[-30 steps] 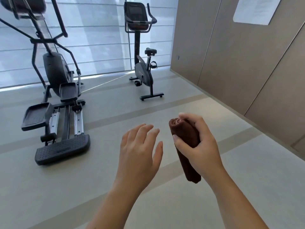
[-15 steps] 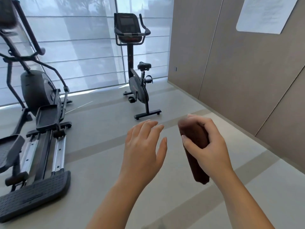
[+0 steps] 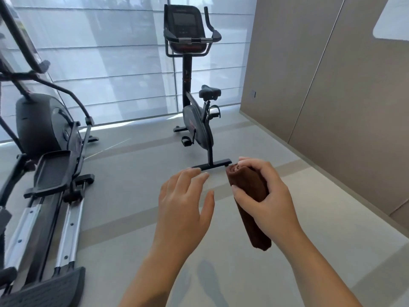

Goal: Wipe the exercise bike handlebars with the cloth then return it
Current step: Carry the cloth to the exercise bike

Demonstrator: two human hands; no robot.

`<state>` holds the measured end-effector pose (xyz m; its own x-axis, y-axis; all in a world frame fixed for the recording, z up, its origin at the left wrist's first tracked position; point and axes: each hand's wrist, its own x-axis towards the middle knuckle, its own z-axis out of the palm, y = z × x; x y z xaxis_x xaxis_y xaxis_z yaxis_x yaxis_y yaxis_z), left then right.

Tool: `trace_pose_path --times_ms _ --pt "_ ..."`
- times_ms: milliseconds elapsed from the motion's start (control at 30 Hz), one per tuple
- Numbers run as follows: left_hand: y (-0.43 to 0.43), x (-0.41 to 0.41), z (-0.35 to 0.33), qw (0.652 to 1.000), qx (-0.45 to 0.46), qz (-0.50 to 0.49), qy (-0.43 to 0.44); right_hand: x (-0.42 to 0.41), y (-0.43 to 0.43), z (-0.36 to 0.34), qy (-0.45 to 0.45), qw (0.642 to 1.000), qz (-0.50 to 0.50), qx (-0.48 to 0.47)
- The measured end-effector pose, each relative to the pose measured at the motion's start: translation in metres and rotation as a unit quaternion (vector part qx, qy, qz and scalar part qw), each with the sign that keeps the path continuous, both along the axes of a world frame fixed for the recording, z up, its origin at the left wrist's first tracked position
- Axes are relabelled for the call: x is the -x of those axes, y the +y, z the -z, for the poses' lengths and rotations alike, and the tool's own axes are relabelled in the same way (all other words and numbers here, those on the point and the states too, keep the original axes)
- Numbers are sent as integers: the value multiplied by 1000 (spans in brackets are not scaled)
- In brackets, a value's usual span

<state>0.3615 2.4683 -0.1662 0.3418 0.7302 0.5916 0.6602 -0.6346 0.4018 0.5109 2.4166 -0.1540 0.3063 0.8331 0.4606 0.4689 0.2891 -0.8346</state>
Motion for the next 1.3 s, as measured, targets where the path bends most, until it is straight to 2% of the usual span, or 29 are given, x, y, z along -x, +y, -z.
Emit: trace_pose_path --times_ms 200,433,633,900,1133,1300 --pt "161 13 -13 1000 3 -15 10 12 170 -14 10 1000 -16 8" --pt "306 4 -6 999 39 -31 18 4 323 -9 30 999 -38 15" --pt "448 -32 1 999 7 -44 17 -38 466 -3 12 1000 -21 1" --pt "634 -92 -18 997 -19 -64 28 -113 663 -16 38 999 -14 -21" --pt "765 -108 -17 996 -7 -88 15 -130 798 -10 25 998 -61 -1" --pt "869 -120 -3 997 -8 -70 11 -135 893 0 21 999 -44 1"
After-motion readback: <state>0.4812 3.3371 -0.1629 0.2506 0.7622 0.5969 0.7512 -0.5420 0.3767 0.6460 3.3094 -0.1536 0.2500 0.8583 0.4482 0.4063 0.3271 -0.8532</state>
